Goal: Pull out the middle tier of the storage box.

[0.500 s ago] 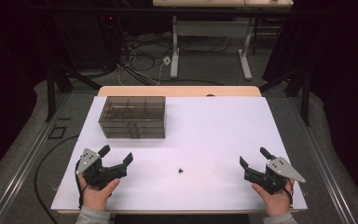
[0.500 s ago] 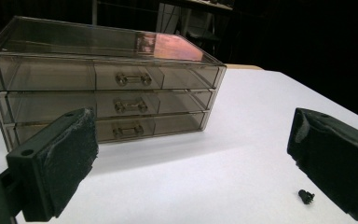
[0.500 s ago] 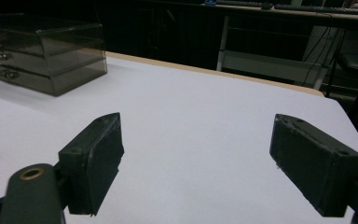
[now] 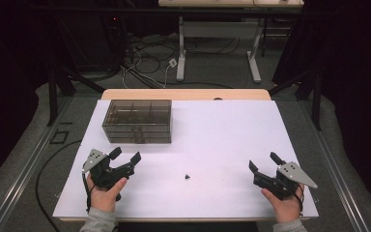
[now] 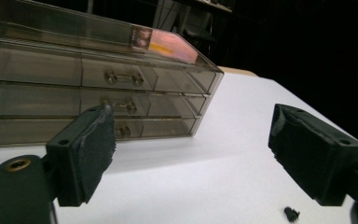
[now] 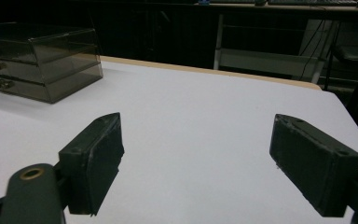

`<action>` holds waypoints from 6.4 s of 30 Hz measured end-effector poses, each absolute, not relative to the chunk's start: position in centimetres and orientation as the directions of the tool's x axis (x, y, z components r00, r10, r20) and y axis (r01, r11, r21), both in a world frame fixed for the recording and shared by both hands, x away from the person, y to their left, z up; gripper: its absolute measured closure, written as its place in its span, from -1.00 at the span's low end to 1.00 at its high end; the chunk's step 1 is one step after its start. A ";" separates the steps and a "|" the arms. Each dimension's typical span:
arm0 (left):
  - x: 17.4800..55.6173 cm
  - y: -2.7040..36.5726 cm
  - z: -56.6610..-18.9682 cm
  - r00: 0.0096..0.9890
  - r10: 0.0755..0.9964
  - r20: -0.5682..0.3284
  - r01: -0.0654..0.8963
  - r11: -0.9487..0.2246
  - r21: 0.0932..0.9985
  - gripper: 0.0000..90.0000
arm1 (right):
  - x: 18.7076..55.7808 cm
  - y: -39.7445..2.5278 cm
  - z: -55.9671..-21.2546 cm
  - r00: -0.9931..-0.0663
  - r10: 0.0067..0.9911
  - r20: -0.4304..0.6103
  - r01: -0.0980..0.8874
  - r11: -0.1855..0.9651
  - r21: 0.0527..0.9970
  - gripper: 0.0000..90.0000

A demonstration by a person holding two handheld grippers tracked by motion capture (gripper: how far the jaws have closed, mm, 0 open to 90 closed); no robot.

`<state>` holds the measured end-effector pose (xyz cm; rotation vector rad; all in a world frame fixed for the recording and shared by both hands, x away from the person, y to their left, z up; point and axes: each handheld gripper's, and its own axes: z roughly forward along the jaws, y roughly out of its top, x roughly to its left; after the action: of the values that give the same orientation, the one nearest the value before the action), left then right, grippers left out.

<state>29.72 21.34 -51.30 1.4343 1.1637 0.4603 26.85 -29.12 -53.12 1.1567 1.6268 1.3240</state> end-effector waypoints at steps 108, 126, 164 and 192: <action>37.9 16.8 -56.6 0.094 0.863 -0.497 0.487 0.395 0.779 0.35 | 27.7 -30.1 -54.1 -0.315 0.945 0.090 0.275 0.000 0.961 -0.58; 38.6 16.9 -56.9 0.054 0.821 -0.568 0.477 0.478 0.737 0.52 | 27.8 -30.2 -54.1 -0.313 0.945 0.089 0.282 0.003 0.959 -0.58; 38.8 17.1 -57.1 0.036 0.784 -0.620 0.497 0.524 0.692 0.80 | 27.8 -30.2 -54.1 -0.316 0.945 0.089 0.278 0.003 0.960 -0.57; 38.3 17.0 -57.2 0.037 0.788 -0.615 0.484 0.524 0.701 0.81 | 27.8 -30.2 -54.1 -0.314 0.946 0.085 0.278 0.006 0.961 -0.57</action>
<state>38.27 17.03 -57.17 1.1079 1.6107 0.3288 27.78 -30.20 -54.15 1.2732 1.6489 1.3373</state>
